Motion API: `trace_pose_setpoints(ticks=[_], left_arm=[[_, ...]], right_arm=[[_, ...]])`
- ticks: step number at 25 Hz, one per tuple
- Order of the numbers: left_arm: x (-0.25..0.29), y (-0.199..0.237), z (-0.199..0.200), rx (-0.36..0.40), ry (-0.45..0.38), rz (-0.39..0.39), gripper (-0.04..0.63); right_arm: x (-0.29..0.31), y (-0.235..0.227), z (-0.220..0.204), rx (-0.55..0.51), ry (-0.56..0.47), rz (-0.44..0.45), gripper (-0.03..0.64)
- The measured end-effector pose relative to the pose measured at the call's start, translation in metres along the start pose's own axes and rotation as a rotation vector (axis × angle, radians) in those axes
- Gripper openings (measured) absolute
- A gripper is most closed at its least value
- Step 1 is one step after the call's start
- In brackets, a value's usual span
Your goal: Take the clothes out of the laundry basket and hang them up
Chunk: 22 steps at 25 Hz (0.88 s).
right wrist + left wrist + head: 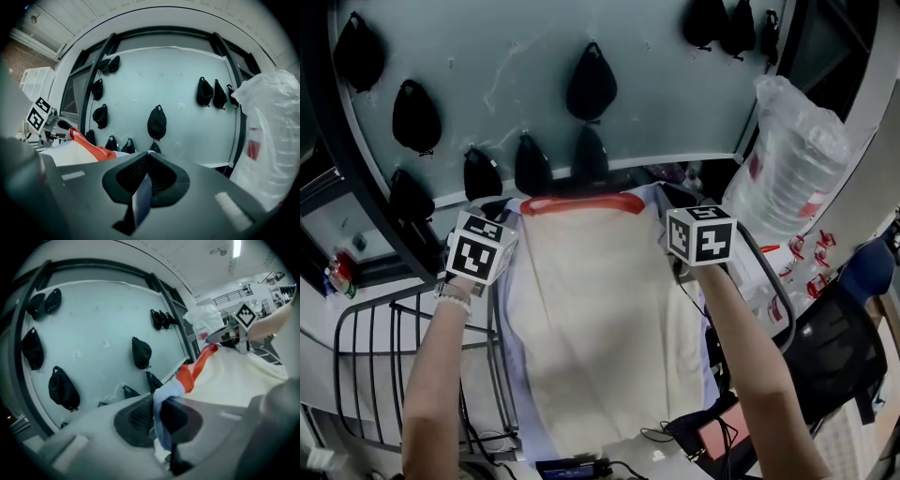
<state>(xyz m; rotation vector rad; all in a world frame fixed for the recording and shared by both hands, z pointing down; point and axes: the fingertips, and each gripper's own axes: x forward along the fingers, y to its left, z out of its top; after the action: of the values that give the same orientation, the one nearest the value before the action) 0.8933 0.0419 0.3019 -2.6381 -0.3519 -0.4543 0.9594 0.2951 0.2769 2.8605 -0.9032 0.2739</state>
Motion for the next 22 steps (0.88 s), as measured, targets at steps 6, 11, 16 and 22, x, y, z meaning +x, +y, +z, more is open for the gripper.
trace_pose_setpoints(ticks=[6,11,16,22], left_arm=[[0.039,-0.015,-0.055,-0.016,0.114,-0.035,0.021],[0.063,-0.030,-0.097,-0.019,0.210,-0.069,0.044],[0.073,-0.043,-0.129,-0.018,0.282,-0.113,0.110],[0.066,-0.048,-0.137,-0.014,0.298,-0.166,0.193]], right_arm=[[0.038,0.002,-0.058,-0.023,0.123,-0.007,0.008],[0.058,0.004,-0.103,-0.057,0.232,-0.003,0.008],[0.069,0.014,-0.138,-0.130,0.341,0.038,0.009],[0.068,0.022,-0.150,-0.158,0.387,0.080,0.059]])
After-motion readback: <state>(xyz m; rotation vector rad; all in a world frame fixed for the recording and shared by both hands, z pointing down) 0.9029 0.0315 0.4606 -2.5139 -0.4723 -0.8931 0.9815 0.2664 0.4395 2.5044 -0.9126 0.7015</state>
